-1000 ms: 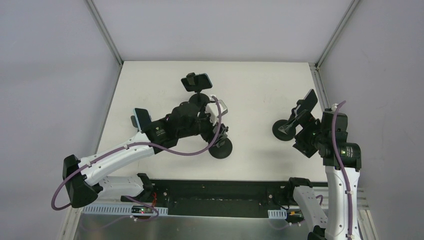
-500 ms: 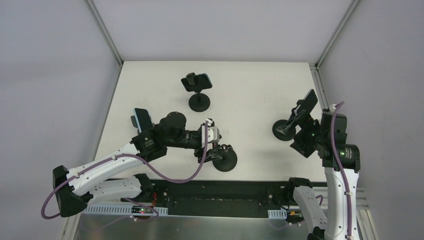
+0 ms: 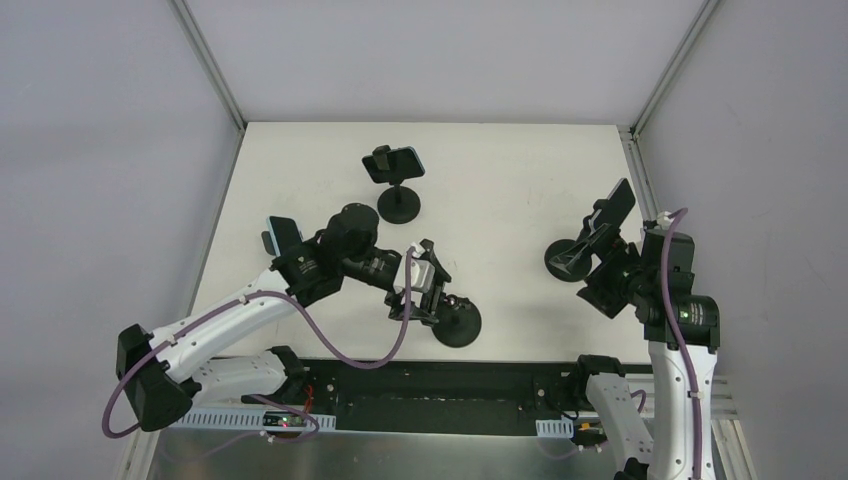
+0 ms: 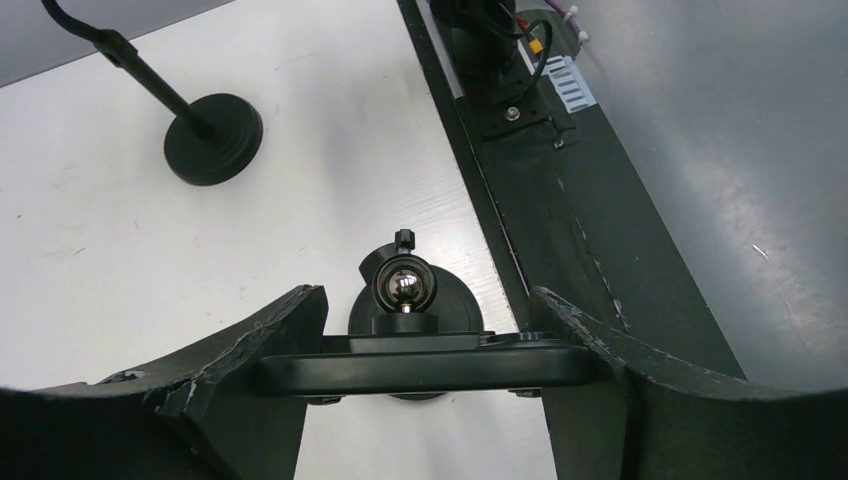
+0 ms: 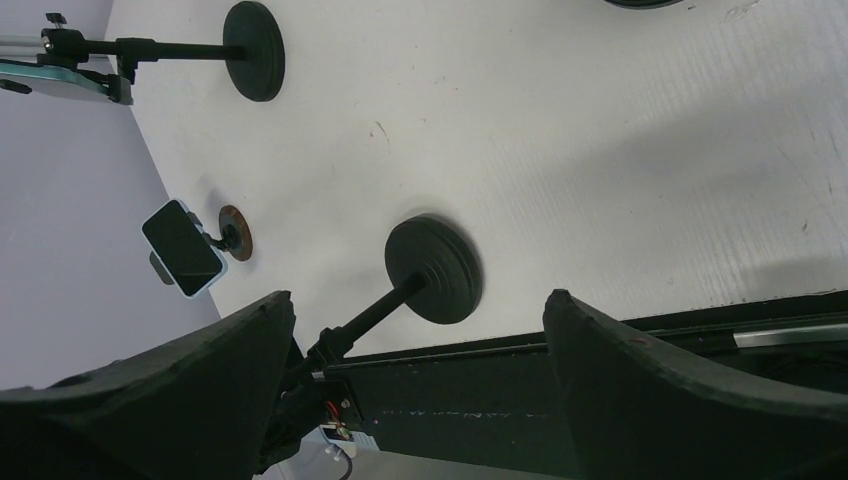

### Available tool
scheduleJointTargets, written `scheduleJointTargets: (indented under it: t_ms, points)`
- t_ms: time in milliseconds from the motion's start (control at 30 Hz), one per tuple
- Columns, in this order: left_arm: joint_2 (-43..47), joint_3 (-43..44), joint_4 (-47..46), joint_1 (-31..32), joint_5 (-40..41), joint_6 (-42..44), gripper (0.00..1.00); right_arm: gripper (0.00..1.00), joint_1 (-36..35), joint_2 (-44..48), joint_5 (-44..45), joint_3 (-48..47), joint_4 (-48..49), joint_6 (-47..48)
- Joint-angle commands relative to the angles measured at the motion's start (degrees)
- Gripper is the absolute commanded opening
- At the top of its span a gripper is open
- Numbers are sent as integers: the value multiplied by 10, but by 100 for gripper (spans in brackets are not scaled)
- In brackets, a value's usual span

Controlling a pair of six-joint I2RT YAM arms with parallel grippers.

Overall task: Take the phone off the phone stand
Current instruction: Move the phone stand with the phone to the center of the board.

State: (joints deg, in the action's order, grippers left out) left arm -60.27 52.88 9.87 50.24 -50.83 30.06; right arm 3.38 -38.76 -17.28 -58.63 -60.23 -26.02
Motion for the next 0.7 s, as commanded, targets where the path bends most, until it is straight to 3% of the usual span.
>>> scheduleJointTargets:
  t_ms: [0,233,433,567,667]
  points:
    - [-25,29,13,-26,-134,44,0,99,-3,9,-12,5,5,11]
    - [-53,44,14,-40,-180,56,0,99,-3,15,-58,3,20,10]
    - [-62,50,14,-40,-121,26,0,99,-3,31,-100,1,50,5]
    - [-63,44,14,-40,-71,14,0,99,-3,53,-183,31,136,-12]
    - [-66,43,14,-40,-90,17,0,99,-32,92,-254,89,277,-41]
